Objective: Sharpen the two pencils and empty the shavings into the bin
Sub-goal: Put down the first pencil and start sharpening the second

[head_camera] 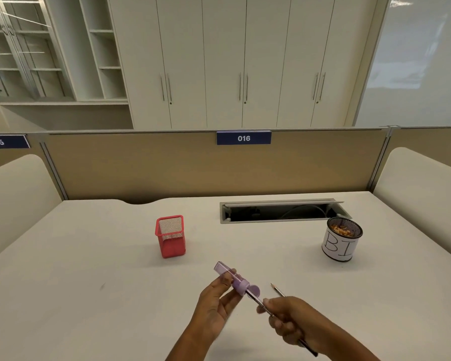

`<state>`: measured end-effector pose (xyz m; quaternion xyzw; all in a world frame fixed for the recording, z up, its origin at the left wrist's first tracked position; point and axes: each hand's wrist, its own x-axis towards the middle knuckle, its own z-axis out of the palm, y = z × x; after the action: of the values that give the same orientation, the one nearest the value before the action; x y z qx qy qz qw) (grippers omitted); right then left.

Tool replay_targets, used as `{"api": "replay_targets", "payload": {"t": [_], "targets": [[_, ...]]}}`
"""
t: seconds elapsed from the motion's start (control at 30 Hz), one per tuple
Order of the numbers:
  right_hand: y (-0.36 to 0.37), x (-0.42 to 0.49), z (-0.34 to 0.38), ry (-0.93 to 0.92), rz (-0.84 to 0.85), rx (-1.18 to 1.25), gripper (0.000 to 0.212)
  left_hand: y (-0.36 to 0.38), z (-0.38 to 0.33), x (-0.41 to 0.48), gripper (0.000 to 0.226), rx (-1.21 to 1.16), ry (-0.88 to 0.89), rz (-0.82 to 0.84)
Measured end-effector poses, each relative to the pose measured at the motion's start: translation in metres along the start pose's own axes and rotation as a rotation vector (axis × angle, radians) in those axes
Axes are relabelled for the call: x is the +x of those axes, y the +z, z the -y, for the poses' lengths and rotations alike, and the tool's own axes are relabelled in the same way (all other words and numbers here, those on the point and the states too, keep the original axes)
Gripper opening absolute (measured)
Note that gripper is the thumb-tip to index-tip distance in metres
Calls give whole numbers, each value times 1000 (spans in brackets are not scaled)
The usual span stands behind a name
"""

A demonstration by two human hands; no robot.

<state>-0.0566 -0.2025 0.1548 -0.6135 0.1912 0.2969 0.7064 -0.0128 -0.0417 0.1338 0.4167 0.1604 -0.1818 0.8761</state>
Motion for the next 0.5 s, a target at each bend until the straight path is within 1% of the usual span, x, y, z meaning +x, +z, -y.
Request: {"api": "replay_targets", "payload": {"t": [0.07, 0.17, 0.23, 0.3, 0.33, 0.37, 0.4, 0.43, 0.47, 0.5], "targets": [[5, 0, 0, -149, -137, -269, 19, 3, 2, -1, 12, -4, -1, -10], [3, -7, -1, -388, -321, -653, 19, 1, 4, 1, 10, -66, 2, -31], [1, -13, -6, -548, -453, -955, 22, -2, 2, 1, 10, -116, 14, -28], [-4, -9, -15, -698, -646, -1322, 32, -4, -2, 0, 13, -141, 24, -25], [-4, -6, -21, -817, -733, -1390, 31, -4, -3, -1, 15, -141, 25, -25], [-7, -3, -25, -944, -776, -1460, 17, -3, -2, -2, 16, -138, 25, -26], [-10, 0, -25, -1062, -810, -1484, 10, -3, -2, -2, 17, -136, 26, -25], [-13, 7, -29, -1119, -810, -1470, 30, -2, 0, -2, 17, -132, 29, -23], [-15, 12, -34, -1129, -809, -1475, 41, -1, 1, -1, 15, -127, 35, -22], [-10, 8, -32, -1056, -773, -1472, 40, -1, 2, -1, 14, -122, 43, -21]]}}
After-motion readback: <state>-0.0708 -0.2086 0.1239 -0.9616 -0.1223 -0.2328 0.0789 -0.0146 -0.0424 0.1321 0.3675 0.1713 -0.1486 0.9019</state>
